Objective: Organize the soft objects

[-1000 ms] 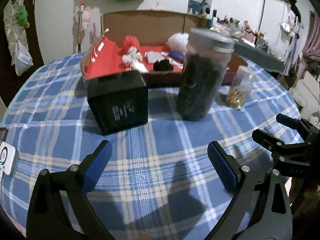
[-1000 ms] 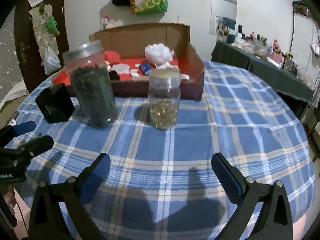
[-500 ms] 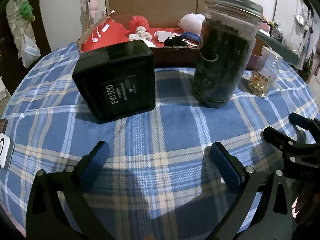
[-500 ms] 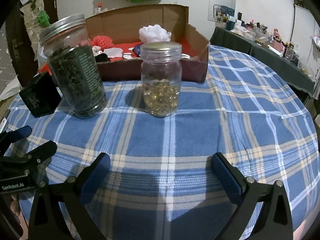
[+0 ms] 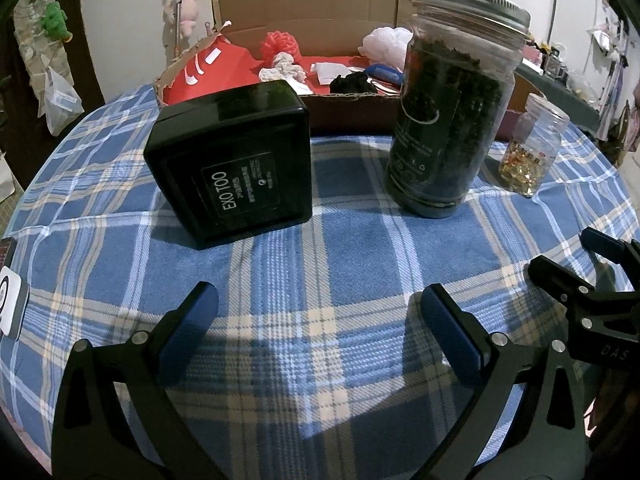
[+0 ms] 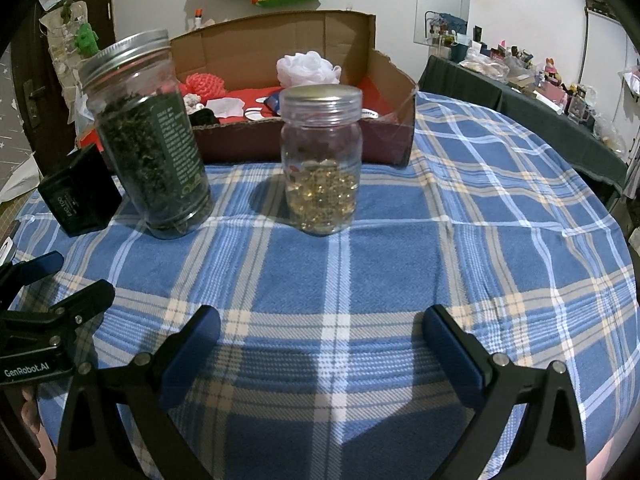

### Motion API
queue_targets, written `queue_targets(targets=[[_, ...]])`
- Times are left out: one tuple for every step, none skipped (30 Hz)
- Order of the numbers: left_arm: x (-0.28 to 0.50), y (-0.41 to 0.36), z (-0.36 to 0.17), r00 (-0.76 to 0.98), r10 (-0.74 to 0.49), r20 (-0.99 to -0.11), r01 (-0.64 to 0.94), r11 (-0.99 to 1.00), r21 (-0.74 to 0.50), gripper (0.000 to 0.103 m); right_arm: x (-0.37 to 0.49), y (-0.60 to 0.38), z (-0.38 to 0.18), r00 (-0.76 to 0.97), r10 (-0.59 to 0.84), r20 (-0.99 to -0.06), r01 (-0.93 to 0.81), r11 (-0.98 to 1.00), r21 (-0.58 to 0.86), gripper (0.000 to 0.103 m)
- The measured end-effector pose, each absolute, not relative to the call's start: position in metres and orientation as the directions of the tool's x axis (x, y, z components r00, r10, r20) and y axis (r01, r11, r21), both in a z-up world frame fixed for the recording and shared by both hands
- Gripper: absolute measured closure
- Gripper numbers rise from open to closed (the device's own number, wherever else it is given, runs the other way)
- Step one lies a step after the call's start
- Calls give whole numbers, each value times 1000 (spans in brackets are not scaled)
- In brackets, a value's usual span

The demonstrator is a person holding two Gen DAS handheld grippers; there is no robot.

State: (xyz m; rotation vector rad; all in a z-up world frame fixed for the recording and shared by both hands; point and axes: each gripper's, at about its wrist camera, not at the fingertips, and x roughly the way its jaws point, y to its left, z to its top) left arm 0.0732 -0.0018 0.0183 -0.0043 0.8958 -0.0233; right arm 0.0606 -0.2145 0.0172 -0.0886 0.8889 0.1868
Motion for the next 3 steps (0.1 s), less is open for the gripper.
queue_targets(targets=[[73,-2,18,624,-22,-781,19,1000,-13,0,60,-214,17,615,126,-778,-199,980,1,0],[73,-2,18,625,-23,-781,19,1000,-13,0,60,-215,17,615,126,-778,-199,980,2,0],[73,-2,18,624,-23,-781,20,1000,-14,0,60,-215,17,615,126,-778,-199,980,1,0]])
